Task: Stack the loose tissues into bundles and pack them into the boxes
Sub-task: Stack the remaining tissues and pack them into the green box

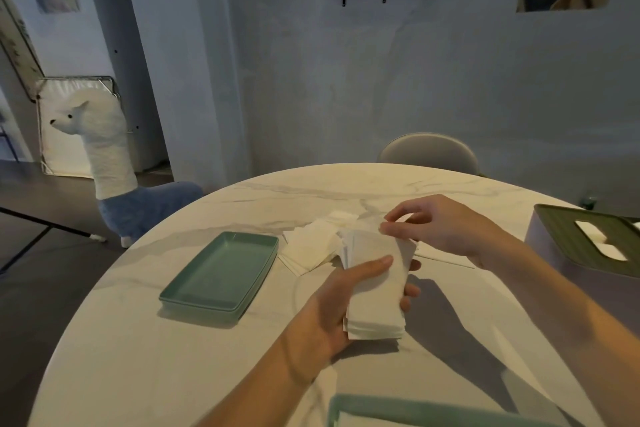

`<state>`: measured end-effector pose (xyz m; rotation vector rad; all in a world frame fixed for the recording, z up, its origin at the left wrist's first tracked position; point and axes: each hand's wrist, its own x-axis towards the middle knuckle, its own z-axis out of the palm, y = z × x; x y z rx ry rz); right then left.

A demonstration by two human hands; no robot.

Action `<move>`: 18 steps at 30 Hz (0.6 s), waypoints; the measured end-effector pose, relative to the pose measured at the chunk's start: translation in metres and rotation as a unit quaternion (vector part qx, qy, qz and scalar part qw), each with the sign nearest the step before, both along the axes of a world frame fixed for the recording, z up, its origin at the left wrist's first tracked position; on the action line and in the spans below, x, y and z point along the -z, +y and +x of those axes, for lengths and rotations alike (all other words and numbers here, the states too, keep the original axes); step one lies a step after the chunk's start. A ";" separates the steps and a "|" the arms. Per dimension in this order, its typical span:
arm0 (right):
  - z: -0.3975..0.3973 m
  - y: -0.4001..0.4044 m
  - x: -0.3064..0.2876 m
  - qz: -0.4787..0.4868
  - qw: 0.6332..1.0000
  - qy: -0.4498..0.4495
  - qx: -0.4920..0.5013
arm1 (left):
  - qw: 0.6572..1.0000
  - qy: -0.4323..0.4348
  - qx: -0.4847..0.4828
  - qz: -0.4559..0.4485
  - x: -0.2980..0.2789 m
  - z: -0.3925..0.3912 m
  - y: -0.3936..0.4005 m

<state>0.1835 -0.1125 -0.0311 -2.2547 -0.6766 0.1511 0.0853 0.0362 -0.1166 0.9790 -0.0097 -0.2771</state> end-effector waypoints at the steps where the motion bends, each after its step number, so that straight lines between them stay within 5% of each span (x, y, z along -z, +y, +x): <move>1: 0.001 -0.001 0.000 0.004 1.000 -0.007 -0.007 | 1.000 -0.001 0.005 0.000 0.001 0.001 0.001; 9: 0.007 0.004 0.003 0.033 0.989 -0.146 -0.013 | 0.994 0.046 0.079 0.056 -0.001 -0.005 0.002; 13: 0.009 0.001 -0.003 0.169 0.959 -0.222 0.057 | 0.997 0.057 0.044 0.021 -0.001 -0.004 -0.001; 18: -0.006 -0.008 -0.032 0.320 0.943 -0.052 -0.080 | 0.989 0.057 -0.040 -0.130 -0.005 0.005 -0.005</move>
